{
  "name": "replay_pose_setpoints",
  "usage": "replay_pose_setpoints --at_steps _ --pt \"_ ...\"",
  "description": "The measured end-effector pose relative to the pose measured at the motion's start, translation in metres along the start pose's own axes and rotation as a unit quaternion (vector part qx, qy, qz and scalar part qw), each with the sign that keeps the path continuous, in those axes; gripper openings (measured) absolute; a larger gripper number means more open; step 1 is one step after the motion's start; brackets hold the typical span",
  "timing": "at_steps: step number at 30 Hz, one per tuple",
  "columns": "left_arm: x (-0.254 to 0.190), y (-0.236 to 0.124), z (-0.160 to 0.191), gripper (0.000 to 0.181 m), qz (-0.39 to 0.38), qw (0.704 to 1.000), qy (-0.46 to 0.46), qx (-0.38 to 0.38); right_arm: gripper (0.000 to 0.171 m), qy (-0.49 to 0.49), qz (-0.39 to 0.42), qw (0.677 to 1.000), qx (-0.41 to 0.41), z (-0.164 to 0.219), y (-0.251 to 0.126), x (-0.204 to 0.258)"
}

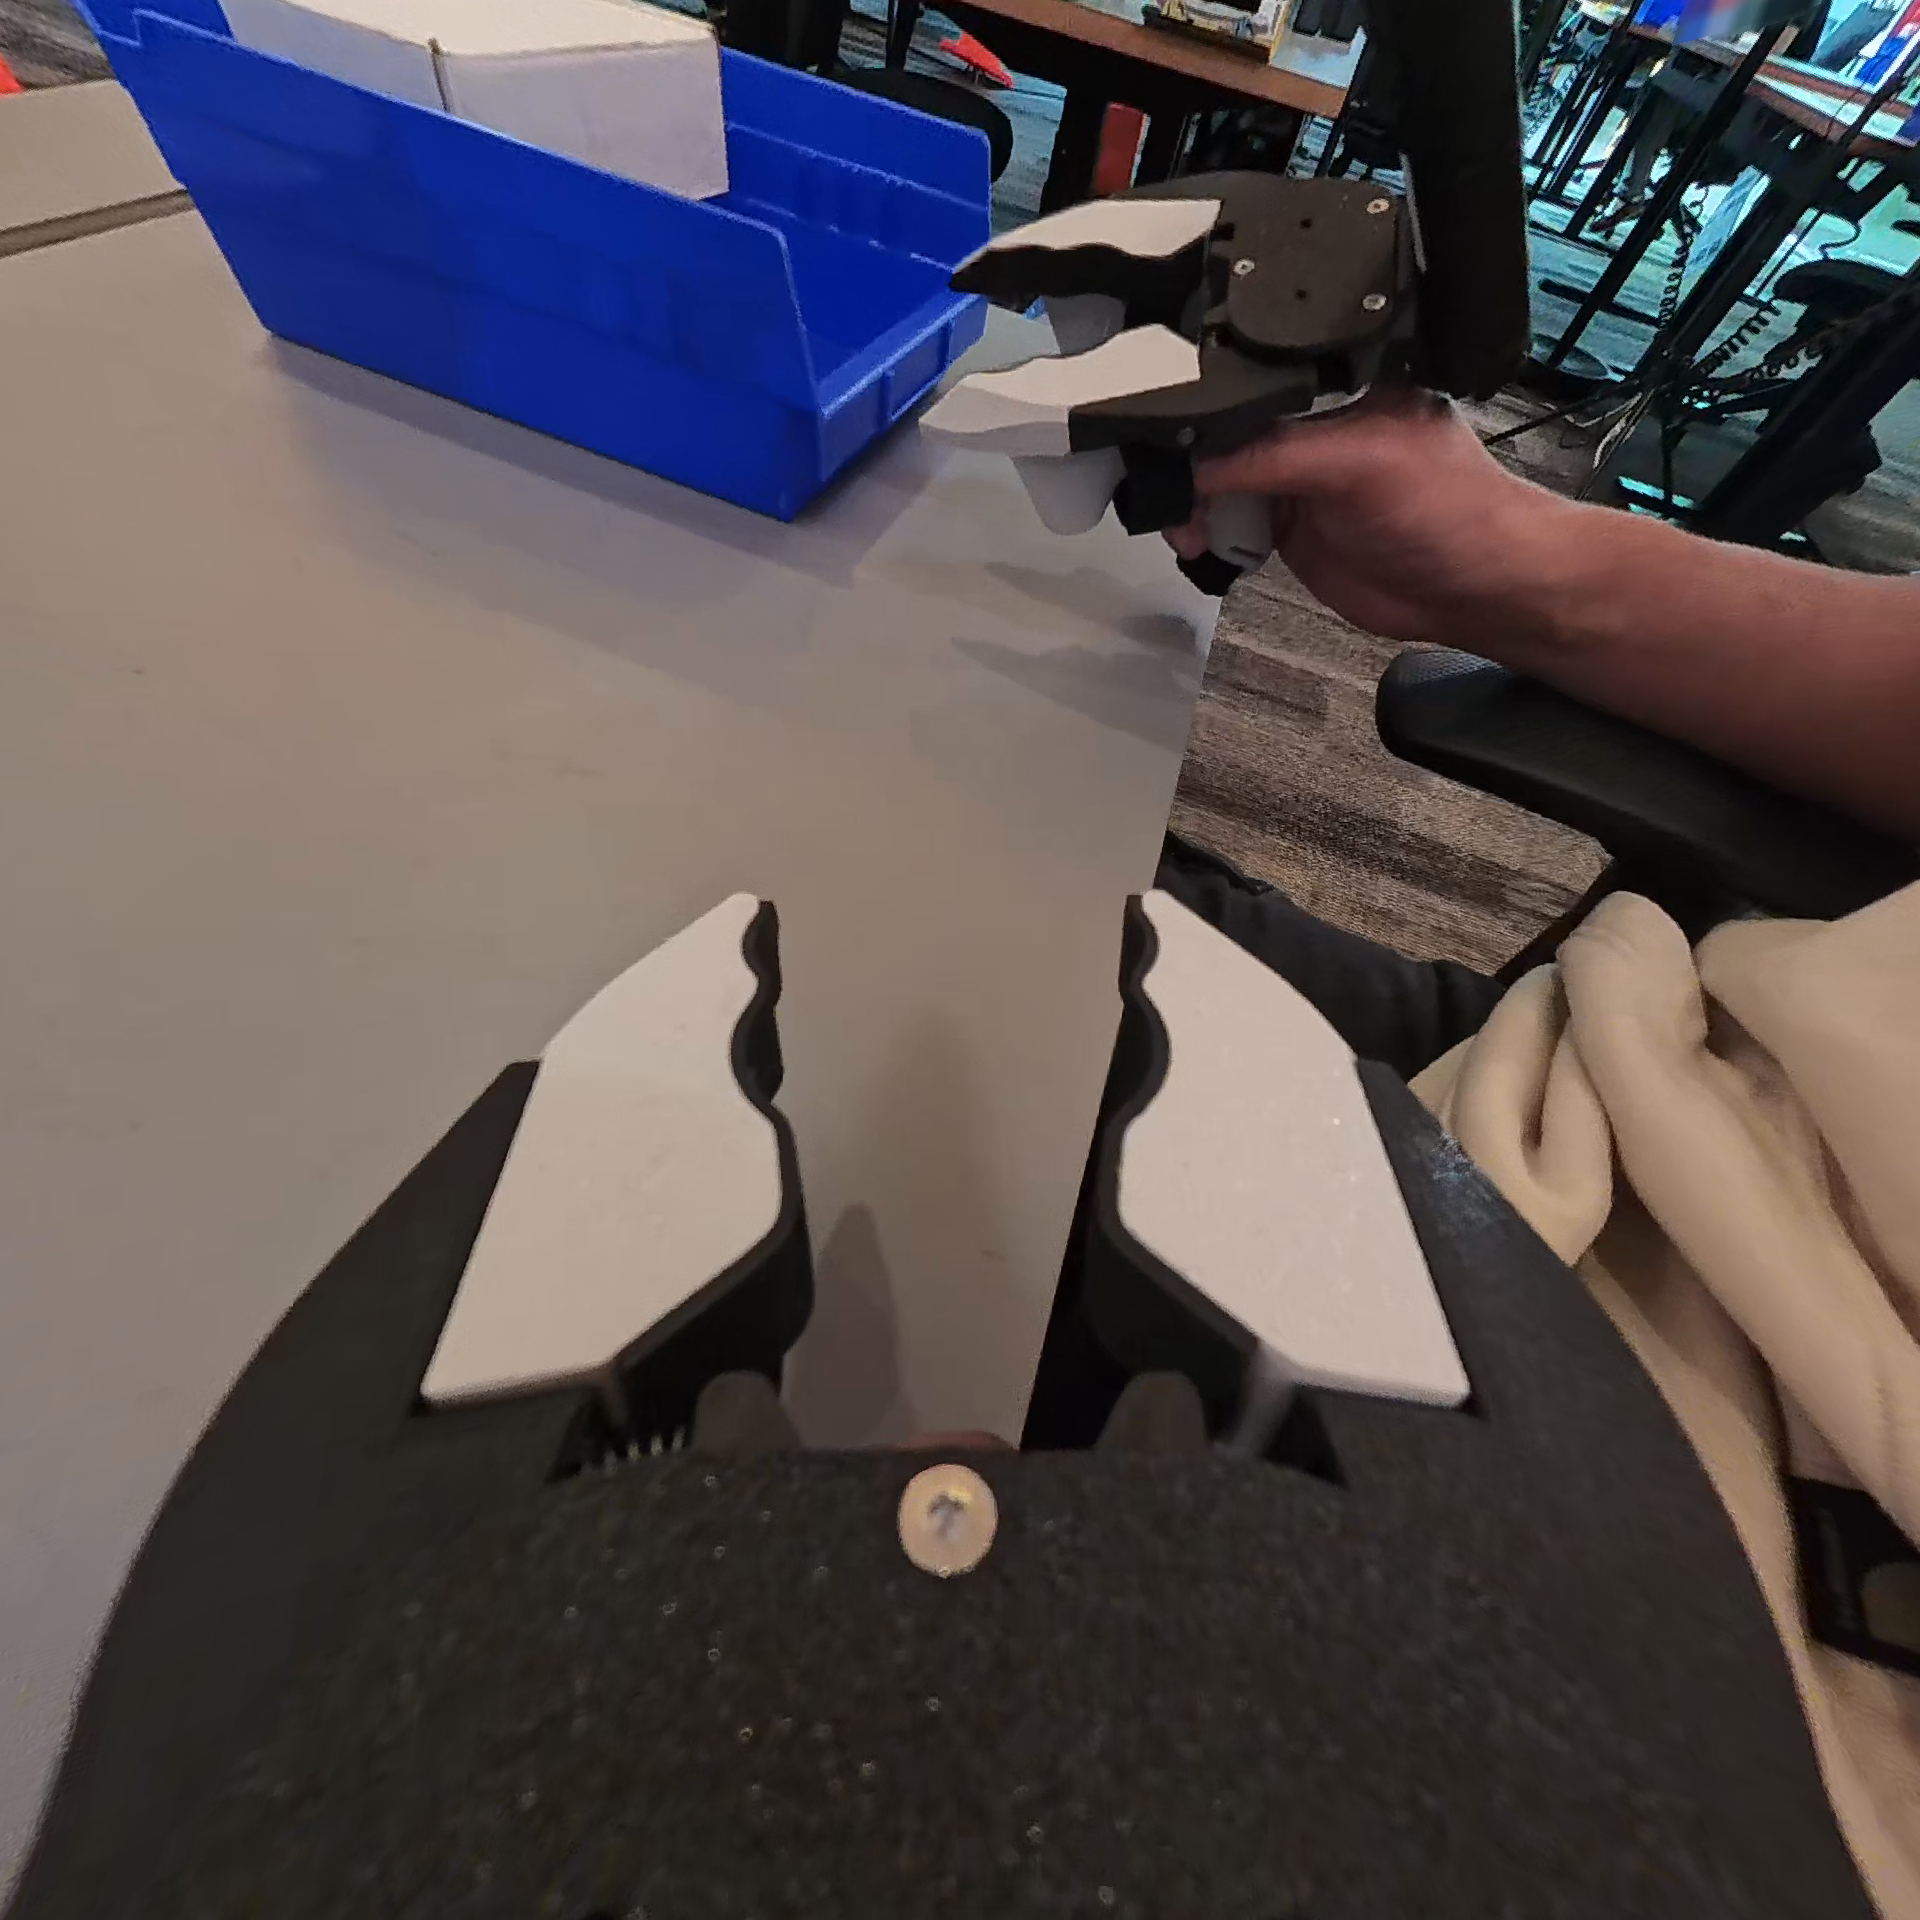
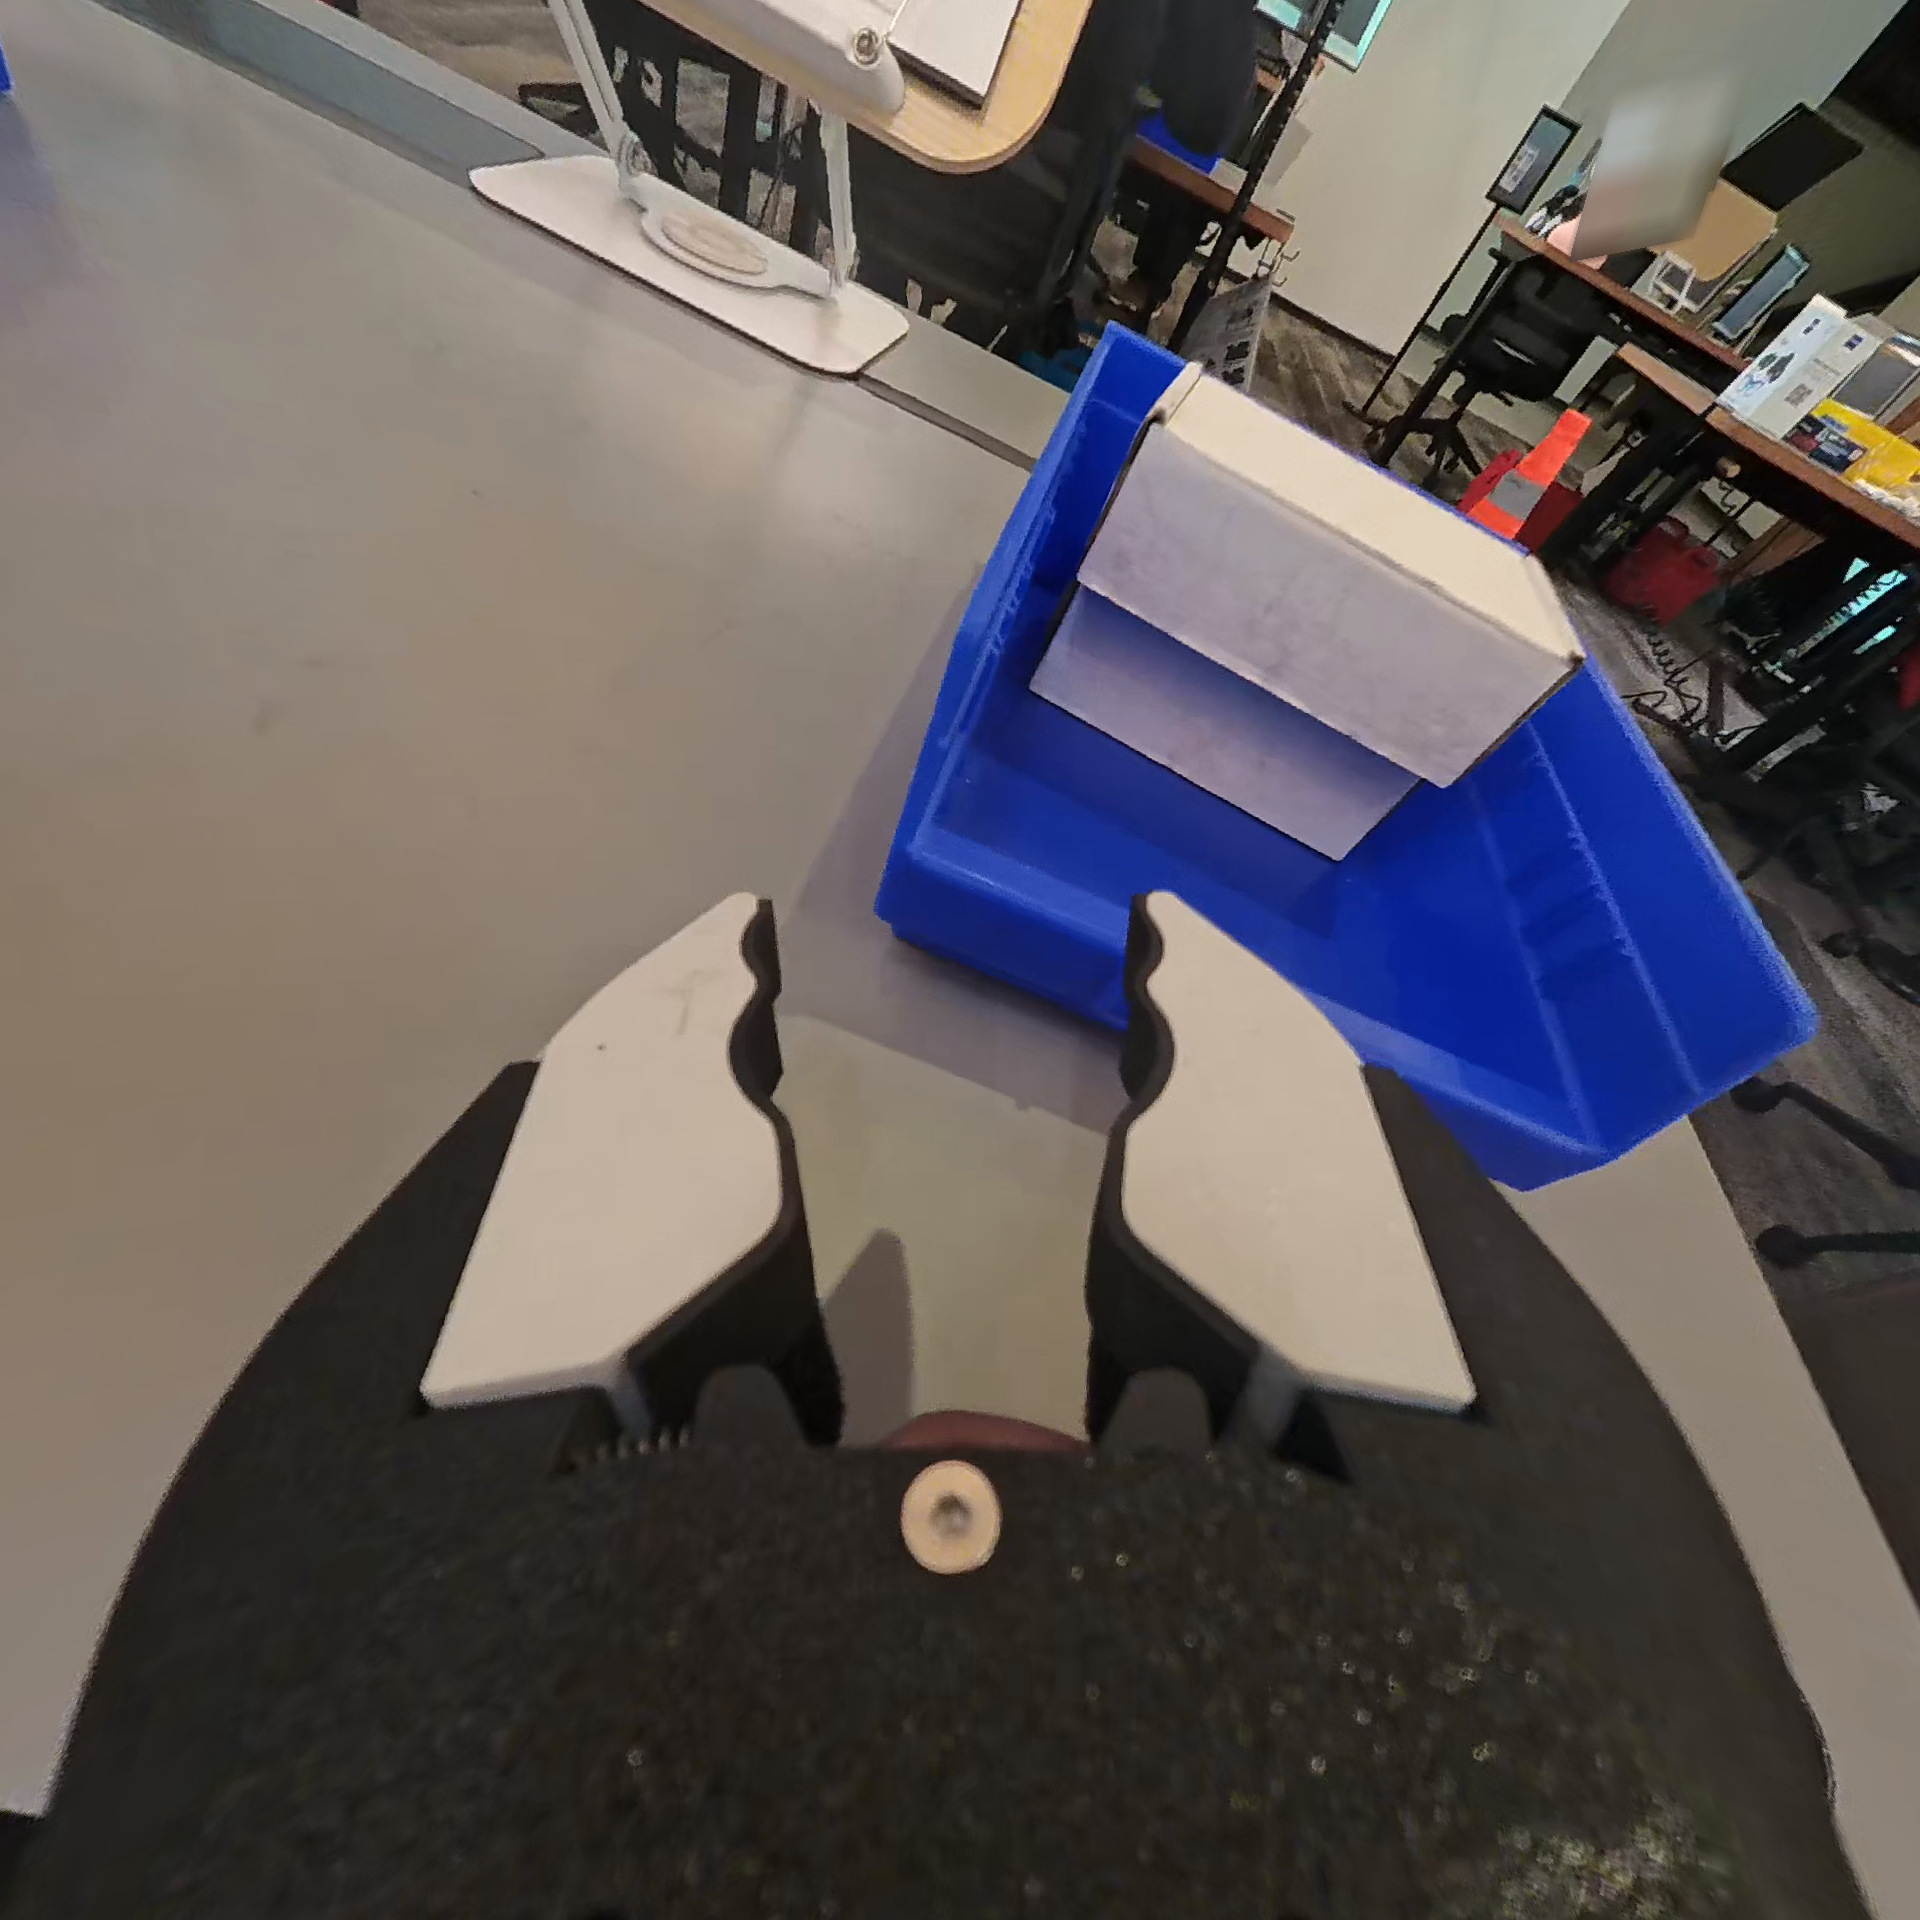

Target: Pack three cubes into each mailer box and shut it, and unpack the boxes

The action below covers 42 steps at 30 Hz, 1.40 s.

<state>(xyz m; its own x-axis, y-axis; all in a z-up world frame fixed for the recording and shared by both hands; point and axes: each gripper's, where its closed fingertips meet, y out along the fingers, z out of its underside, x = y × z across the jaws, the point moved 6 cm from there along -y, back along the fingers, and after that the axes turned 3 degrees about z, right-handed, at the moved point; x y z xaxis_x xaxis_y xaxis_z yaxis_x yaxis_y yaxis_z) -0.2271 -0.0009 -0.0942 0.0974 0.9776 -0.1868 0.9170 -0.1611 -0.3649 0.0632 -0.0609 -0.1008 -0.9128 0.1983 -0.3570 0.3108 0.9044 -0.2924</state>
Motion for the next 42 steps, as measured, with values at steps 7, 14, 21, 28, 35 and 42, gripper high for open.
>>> replay_pose_setpoints --at_steps 7,14,21,28,35,42 --pt "0.000 -0.013 -0.001 0.062 0.008 1.000 -0.015 -0.016 0.064 -0.013 -0.006 1.000 0.013 0.003 0.005 0.005" --pt "0.000 -0.006 -0.002 0.062 0.005 1.000 -0.010 -0.015 0.064 -0.006 -0.007 1.000 0.014 0.008 0.004 0.001" --pt "0.000 -0.004 -0.002 0.064 -0.007 1.000 0.007 -0.007 0.064 0.035 -0.010 0.999 0.011 0.008 0.003 -0.006" --pt "0.022 -0.013 -0.002 0.086 -0.108 0.994 0.018 -0.027 0.075 0.033 -0.049 0.998 0.007 -0.008 0.005 0.019" --pt "0.030 -0.015 -0.003 0.092 -0.175 0.983 0.030 -0.044 0.085 0.029 -0.042 0.999 -0.003 -0.031 0.033 0.030" --pt "0.025 0.021 -0.001 0.092 -0.131 0.991 -0.019 -0.024 0.079 0.105 -0.104 0.987 0.057 -0.037 0.086 0.032"
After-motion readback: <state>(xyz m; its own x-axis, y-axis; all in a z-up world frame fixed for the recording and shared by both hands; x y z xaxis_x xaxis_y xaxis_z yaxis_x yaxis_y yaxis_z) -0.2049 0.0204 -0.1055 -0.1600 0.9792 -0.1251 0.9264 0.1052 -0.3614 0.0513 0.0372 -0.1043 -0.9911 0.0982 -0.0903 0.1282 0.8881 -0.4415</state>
